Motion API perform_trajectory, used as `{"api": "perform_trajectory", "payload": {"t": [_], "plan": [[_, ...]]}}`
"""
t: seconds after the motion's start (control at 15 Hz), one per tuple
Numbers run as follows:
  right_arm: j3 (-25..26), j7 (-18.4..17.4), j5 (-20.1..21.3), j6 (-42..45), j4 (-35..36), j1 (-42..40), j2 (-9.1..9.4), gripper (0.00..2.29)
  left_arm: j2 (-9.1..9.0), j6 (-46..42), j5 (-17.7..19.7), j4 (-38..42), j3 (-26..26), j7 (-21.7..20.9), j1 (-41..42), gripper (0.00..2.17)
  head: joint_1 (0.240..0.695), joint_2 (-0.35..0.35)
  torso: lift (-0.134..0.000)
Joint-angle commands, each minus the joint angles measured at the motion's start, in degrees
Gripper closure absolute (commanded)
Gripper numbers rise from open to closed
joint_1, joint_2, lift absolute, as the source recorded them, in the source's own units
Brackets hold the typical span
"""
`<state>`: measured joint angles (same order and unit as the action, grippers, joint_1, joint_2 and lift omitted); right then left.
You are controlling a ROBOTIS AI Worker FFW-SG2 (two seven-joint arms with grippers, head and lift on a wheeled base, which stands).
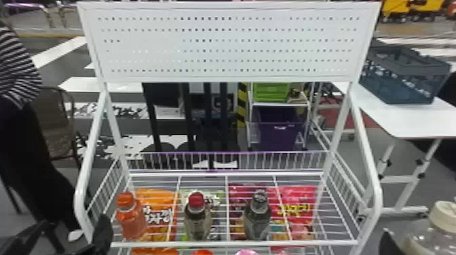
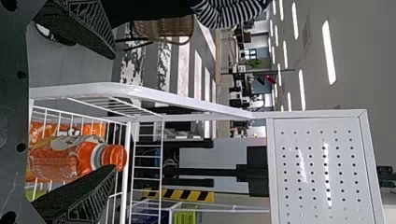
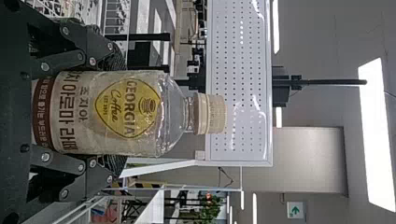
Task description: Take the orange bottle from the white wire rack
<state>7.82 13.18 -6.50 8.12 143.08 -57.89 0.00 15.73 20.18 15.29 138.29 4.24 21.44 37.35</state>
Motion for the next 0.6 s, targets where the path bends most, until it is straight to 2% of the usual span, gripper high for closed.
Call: {"api": "perform_trajectory", "payload": {"t": [0.0,0.53], "plan": [[0.0,0.0,0.0,0.0,0.1,-0.1,0.05,1.01,0.00,0.0,0.0,0.0,0.1,0.0,-0.1,0.04,0.499,0.000,0.000],[0.2,0.0,0.0,0.0,0.3,-0.2,0.05,1.01,0.00,0.2,0.1,0.0,0.0,0.0,-0.4,0.04,0.499,0.000,0.000]]}}
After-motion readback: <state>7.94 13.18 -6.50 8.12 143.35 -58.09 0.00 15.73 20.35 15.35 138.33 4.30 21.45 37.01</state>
